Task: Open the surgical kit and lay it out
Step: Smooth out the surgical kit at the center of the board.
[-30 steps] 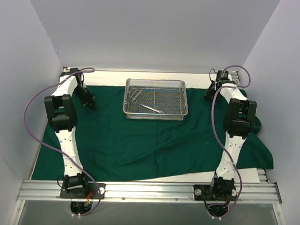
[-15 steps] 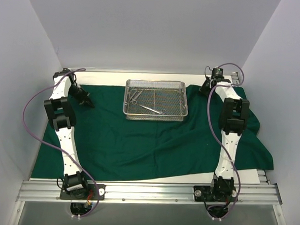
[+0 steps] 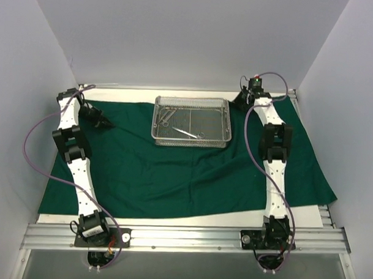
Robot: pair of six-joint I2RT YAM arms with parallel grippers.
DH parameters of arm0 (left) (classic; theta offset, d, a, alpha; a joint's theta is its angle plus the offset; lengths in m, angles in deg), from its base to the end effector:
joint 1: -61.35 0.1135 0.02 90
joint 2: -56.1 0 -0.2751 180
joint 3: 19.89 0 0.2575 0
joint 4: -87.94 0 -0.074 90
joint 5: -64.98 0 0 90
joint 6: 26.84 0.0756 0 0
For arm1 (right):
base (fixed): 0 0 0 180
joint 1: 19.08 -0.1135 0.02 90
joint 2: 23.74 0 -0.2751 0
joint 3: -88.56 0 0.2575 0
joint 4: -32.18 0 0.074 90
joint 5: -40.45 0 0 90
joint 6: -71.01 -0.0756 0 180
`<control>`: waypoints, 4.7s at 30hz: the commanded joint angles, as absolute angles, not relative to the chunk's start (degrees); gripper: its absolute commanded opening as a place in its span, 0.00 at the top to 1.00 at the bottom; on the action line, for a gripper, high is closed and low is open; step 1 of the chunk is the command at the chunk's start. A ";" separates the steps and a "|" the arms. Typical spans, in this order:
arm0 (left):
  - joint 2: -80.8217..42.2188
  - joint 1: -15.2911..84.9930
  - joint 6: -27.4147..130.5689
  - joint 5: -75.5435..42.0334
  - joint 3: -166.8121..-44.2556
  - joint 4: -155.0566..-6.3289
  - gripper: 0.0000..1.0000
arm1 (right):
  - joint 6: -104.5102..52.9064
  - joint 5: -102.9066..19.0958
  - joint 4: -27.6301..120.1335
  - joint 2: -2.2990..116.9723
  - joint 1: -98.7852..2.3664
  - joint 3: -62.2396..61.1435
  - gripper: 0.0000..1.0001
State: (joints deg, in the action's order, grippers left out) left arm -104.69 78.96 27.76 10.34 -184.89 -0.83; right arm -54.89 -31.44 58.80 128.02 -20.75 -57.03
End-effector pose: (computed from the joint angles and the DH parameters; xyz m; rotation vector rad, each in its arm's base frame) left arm 0.5314 0.1228 0.0874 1.2947 -2.6510 0.9409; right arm 0.6400 0.0422 0.1370 0.4626 2.1491 0.7150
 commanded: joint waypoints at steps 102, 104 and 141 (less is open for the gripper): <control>-62.98 76.29 34.68 -0.32 -133.82 -21.10 0.64 | -42.10 -51.48 75.18 99.18 -14.51 -29.04 0.99; -64.56 76.12 33.19 -0.41 -134.09 -22.51 0.64 | -42.89 -50.69 74.75 102.45 -15.12 -34.67 1.00; -91.89 80.07 21.67 3.28 -160.18 -18.48 0.68 | -50.28 -43.56 84.85 139.64 -11.00 -68.09 1.00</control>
State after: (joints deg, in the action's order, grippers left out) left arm -87.92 79.74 21.44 5.16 -155.80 -18.32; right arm -50.95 -38.50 75.59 132.72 -12.45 -70.82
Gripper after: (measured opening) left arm 0.319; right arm 0.030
